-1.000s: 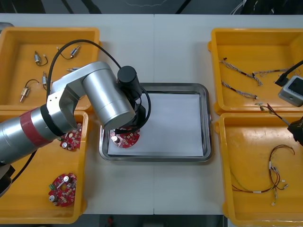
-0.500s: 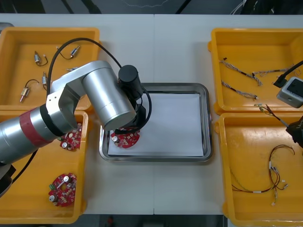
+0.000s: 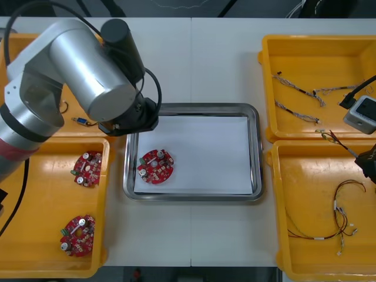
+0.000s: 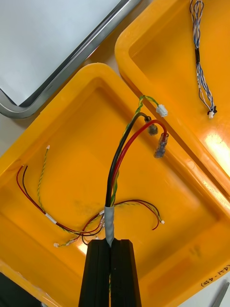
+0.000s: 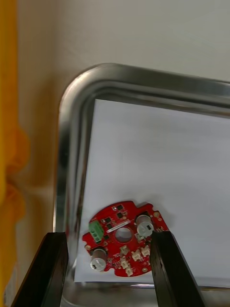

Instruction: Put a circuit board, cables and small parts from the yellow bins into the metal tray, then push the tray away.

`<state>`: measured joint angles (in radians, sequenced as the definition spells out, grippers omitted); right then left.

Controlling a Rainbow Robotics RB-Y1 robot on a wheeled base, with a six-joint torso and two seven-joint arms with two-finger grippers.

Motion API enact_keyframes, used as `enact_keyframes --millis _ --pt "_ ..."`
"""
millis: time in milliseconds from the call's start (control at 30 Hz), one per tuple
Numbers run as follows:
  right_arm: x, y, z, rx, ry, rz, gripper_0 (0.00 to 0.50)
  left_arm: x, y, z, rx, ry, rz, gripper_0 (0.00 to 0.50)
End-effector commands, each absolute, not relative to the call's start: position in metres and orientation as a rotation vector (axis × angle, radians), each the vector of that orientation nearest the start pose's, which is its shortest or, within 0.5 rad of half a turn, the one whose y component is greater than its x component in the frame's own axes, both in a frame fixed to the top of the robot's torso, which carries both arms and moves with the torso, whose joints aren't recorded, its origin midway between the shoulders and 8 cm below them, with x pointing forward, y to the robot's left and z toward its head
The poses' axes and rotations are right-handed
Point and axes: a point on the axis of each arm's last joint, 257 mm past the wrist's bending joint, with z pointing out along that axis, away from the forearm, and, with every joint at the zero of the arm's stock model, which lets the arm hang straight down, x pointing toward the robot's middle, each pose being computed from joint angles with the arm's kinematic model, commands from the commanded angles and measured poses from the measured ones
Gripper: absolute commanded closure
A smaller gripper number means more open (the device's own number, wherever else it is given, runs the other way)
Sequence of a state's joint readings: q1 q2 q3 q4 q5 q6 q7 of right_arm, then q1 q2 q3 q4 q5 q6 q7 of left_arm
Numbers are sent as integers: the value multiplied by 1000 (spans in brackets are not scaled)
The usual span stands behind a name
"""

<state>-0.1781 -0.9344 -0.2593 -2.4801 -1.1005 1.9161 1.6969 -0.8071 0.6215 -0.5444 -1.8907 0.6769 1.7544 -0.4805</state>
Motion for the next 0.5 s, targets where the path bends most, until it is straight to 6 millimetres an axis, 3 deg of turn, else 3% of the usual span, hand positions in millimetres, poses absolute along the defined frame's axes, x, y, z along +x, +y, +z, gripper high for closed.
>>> enact_keyframes --millis 33,267,500 --pt "335 -298 -111 -1066 2405 -231 500 491 186 -119 -216 2581 -74 0" --pt "337 -294 -117 -1085 2420 -227 500 493 248 -100 -153 2636 -26 0" --pt "352 -272 -111 -1167 2364 -258 500 499 293 -90 -70 2670 21 0"
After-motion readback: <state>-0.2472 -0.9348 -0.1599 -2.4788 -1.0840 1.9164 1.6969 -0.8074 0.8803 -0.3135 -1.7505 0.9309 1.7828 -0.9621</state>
